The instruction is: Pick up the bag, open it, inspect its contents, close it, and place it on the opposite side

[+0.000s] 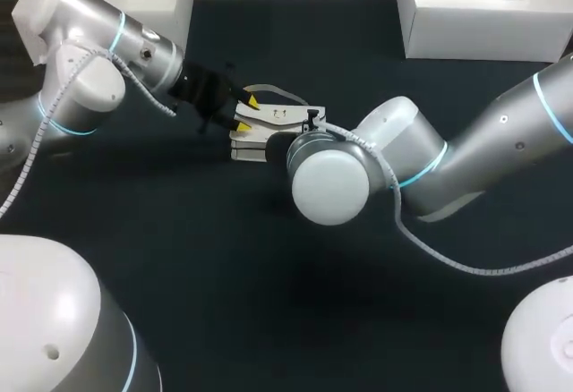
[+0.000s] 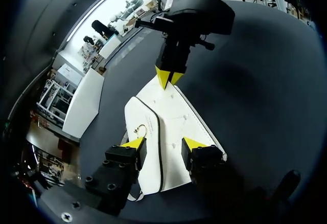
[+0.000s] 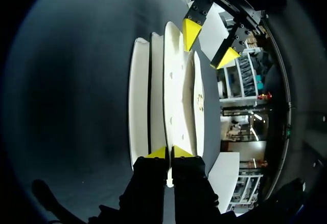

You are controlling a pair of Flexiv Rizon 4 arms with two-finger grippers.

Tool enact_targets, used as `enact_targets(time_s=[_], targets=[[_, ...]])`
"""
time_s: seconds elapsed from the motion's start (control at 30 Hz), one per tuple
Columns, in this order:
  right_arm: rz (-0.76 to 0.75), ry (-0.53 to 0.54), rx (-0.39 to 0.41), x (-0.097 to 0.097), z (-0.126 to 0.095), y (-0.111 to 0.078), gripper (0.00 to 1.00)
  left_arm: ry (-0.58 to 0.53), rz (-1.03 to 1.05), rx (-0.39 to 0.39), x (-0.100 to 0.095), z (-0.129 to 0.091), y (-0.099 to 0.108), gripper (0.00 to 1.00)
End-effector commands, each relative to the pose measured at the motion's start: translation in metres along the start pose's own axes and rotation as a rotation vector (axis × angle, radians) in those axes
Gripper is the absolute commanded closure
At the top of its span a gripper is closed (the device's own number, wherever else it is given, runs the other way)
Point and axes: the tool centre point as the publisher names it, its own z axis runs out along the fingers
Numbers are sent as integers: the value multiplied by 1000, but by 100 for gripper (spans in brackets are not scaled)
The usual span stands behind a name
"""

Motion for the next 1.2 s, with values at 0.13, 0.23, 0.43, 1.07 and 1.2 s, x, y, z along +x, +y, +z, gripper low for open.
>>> enact_targets(time_s=[0.13, 0.23, 0.43, 1.07, 1.2], targets=[[1, -32, -9, 5, 2, -1, 100, 2, -13, 3, -10, 16, 12, 54], [1, -32, -9, 5, 2, -1, 100, 3, -17, -2, -12, 17, 13, 70], [1, -32, -9, 5, 2, -1, 100, 3, -35, -11, -16, 19, 18, 100], [1, -32, -9, 5, 2, -1, 100, 33, -51, 19, -15, 15, 17, 97], [1, -32, -9, 5, 2, -1, 100, 36, -54, 21, -13, 14, 18, 77]])
